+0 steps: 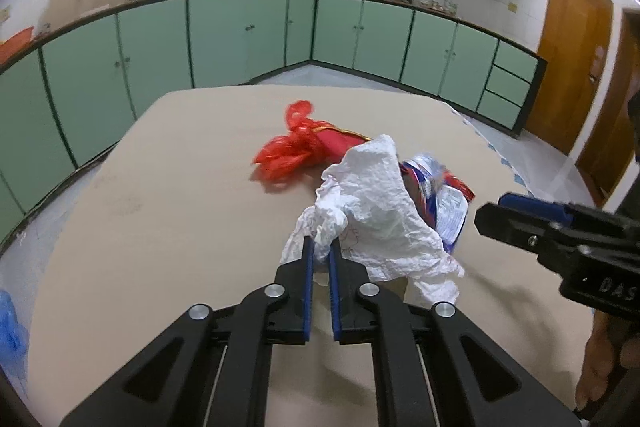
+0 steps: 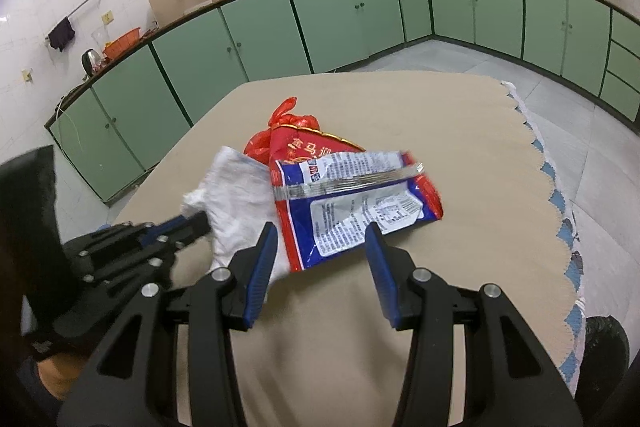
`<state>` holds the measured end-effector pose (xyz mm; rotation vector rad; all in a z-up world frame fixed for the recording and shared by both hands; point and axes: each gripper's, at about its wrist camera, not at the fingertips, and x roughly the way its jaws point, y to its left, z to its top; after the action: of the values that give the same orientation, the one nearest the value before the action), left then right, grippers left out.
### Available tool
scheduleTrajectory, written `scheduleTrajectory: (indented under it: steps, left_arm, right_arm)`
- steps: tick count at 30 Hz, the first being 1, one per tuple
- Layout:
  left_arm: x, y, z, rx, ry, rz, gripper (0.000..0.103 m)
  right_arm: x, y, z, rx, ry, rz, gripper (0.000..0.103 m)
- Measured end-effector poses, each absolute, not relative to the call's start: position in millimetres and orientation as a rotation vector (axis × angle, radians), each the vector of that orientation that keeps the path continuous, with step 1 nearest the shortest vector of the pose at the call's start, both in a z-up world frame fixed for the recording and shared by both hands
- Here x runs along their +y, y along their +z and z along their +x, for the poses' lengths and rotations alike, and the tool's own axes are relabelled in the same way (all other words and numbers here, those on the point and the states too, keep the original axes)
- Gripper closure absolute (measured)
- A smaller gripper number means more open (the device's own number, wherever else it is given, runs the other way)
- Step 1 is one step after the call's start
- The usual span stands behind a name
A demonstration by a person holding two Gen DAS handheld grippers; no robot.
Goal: Collect trash
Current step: 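Grasp the blue snack wrapper with the right tool while the left tool holds the white bag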
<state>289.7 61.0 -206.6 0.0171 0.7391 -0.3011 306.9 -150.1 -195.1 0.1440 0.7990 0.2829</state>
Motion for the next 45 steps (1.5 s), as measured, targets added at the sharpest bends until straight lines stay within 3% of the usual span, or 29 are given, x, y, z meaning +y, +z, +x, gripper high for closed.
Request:
scheduleTrajectory:
  steps: [12, 18, 23, 25, 27, 28, 33, 45]
  left_arm:
    - [102.8, -201.3, 284.0, 0.715, -0.240, -0.027, 0.096]
    - [122.1, -201.2, 280.2, 0.700, -0.221, -0.057, 0.096]
    - [135.1, -200.8, 278.8, 0.693, -0.214, -0.076, 0.096]
    - [135.3, -201.0, 278.9, 0.694, -0.219, -0.077, 0.096]
    - [132.4, -201.5, 278.5, 0.696, -0.233, -0.074, 0.096]
    - [131.2, -201.6, 278.0, 0.694, -0.238, -0.070, 0.096]
    - [129.9, -201.3, 278.6, 0.692, -0.251, -0.081, 0.096]
    - [112.6, -183.3, 271.7, 0.672, -0.274, -0.055, 0.096]
  right_arm:
    - [-128.7, -209.3, 321.6, 0.822, 0.219, 0.131, 0.057]
    - [-111.6, -212.9, 332.2, 0.806, 0.108, 0.105, 0.043]
    - [-98.7, -229.0, 346.6, 0.835, 0.054, 0.082, 0.043]
    - [-99.7, -235.4, 350.0, 0.861, 0.060, 0.101, 0.072]
    - [-101.2, -236.2, 348.8, 0.856, 0.054, 0.118, 0.084]
    - [-102.4, -236.5, 347.7, 0.859, 0.061, 0.124, 0.095]
    - [-109.7, -231.0, 336.9, 0.836, 0.072, 0.136, 0.103]
    - [-133.4, -200.9, 308.2, 0.785, 0.072, 0.191, 0.103]
